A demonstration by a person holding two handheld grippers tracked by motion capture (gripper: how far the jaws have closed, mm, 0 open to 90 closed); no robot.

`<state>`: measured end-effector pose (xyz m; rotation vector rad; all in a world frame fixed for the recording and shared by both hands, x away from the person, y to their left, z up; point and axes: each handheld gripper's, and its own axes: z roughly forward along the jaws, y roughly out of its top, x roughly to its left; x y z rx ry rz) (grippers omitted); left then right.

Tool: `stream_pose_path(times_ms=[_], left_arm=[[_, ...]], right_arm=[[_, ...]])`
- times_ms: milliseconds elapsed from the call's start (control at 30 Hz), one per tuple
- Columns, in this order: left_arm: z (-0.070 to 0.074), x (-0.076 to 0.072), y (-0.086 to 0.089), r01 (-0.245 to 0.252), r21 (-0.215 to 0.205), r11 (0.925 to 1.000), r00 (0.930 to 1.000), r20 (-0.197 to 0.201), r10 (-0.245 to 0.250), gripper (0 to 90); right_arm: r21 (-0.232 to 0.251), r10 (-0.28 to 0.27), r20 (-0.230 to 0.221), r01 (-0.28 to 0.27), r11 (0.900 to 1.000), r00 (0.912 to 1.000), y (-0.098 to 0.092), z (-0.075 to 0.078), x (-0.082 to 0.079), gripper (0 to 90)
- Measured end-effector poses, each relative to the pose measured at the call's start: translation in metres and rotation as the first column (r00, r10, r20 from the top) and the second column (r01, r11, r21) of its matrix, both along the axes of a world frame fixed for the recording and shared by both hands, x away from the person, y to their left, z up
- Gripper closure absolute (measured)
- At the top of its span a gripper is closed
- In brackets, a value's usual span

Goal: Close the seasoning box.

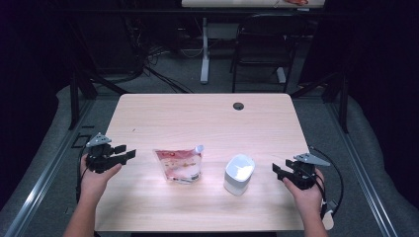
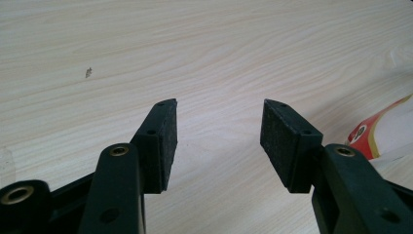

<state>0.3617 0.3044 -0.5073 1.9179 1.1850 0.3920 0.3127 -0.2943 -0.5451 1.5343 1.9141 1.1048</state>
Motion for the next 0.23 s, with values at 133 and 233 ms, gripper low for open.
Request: stream_pose_path(times_ms=[133, 233], left_arm=[[-0.0017, 0.0005, 0.0002, -0.005, -0.004, 1.0, 1.0, 0.004, 0.005, 47.3], [-0.0025, 0.001, 0.0007, -0.01, -0.001, 1.0, 1.0, 0.002, 0.01, 47.3]], right_arm=[[-0.004, -0.01, -0.015, 0.01, 1.0, 0.9998, -0.0019, -0.0041, 0.0004, 39.4], [-0.008, -0.008, -0.02, 0.008, 1.0, 0.9998, -0.0016, -0.0054, 0.0009, 39.4]])
